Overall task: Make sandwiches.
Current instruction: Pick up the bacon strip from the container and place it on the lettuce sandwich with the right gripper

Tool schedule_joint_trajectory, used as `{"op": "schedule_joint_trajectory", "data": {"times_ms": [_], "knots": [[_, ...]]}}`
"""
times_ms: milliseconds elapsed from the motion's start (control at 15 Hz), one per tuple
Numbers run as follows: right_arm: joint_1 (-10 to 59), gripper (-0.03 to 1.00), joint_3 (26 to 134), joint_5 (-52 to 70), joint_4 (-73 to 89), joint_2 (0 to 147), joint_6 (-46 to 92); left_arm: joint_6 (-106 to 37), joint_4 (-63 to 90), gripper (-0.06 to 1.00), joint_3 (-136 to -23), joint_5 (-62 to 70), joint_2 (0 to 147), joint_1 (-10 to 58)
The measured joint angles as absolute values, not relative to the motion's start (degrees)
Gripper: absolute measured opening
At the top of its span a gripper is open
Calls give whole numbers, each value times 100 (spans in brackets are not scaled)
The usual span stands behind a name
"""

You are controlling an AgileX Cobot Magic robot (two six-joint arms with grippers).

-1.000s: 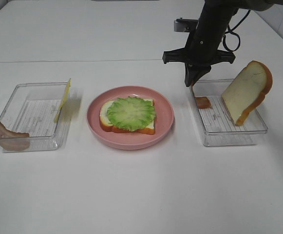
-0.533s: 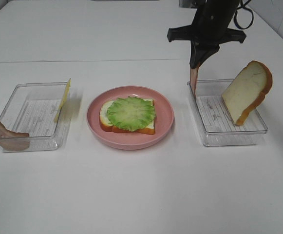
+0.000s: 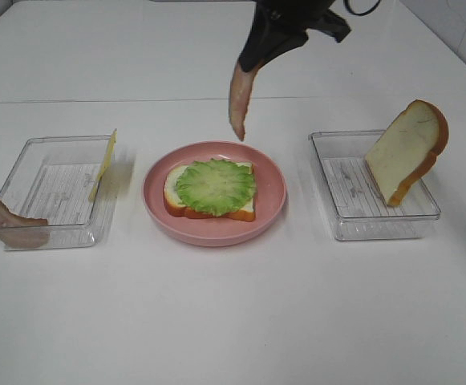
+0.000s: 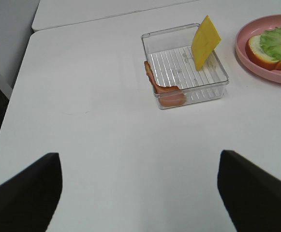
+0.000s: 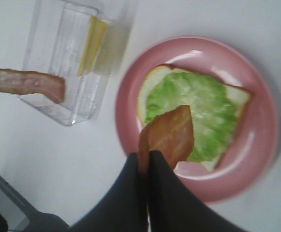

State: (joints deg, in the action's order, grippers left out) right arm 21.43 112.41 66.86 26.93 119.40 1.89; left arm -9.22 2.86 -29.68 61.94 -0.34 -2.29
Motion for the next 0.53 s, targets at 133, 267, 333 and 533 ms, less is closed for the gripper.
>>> {"op": "schedule_joint_trajectory", "data": {"times_ms": [133,267,333,533], "knots": [[2504,2,10898,6325,3272,11969,567,-922,286,80,-2968,6194,-34,-229],[2710,2,10789,6182,4492,12330,1163,-922,286,80,-2968,6194,-34,-229],[2710,2,10789,6113,4807,12513,1301,-922,286,80,-2968,6194,-34,-229],[2704,2,10789,5919,5105,12897,1495,-922,286,80,-2968,6194,-34,-229]]}}
